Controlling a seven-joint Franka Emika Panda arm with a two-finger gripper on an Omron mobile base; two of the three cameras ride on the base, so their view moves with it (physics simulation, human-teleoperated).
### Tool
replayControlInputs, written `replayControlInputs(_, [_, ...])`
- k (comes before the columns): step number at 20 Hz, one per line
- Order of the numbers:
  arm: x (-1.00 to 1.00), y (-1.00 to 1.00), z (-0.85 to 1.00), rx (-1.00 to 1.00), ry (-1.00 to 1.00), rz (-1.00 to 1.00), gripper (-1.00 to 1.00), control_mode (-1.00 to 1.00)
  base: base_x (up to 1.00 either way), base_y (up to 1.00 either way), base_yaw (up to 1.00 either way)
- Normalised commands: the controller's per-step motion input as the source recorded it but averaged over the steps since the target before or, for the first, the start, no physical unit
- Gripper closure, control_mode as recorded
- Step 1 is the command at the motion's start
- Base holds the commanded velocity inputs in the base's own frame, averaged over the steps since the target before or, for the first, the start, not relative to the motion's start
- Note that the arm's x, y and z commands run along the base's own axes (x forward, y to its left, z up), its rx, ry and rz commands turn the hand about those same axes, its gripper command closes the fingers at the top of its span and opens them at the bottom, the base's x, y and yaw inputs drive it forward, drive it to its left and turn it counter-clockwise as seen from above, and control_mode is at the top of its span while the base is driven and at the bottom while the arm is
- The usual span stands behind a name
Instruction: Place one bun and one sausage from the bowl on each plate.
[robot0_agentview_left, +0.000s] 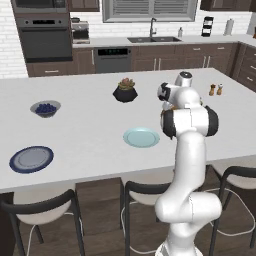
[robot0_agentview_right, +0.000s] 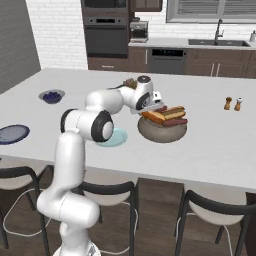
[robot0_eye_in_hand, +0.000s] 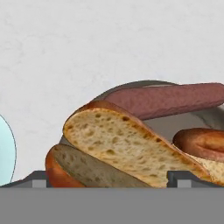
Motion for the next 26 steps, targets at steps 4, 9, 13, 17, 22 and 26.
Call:
replayControlInputs(4, [0.15, -0.04, -0.15, 0.00, 0.00, 0.00, -1.00, -1.00, 0.00, 0.00, 0.00])
replayControlInputs(9, [0.00, 0.00, -0.10, 0.00, -0.02, 0.00, -1.00, -1.00, 0.00, 0.00, 0.00])
replayControlInputs(13, [0.00, 0.00, -0.09, 0.00, -0.02, 0.00, 1.00, -1.00, 0.00, 0.00, 0.00])
replayControlInputs(17, [0.00, 0.00, -0.03, 0.00, -0.01, 0.00, 1.00, -1.00, 0.00, 0.00, 0.00])
replayControlInputs(22, [0.02, 0.22, 0.04, -0.03, -0.01, 0.00, 1.00, -1.00, 0.00, 0.00, 0.00])
replayControlInputs(26, [0.01, 0.59, 0.57, -0.22, 0.02, 0.00, 1.00, -1.00, 0.00, 0.00, 0.00])
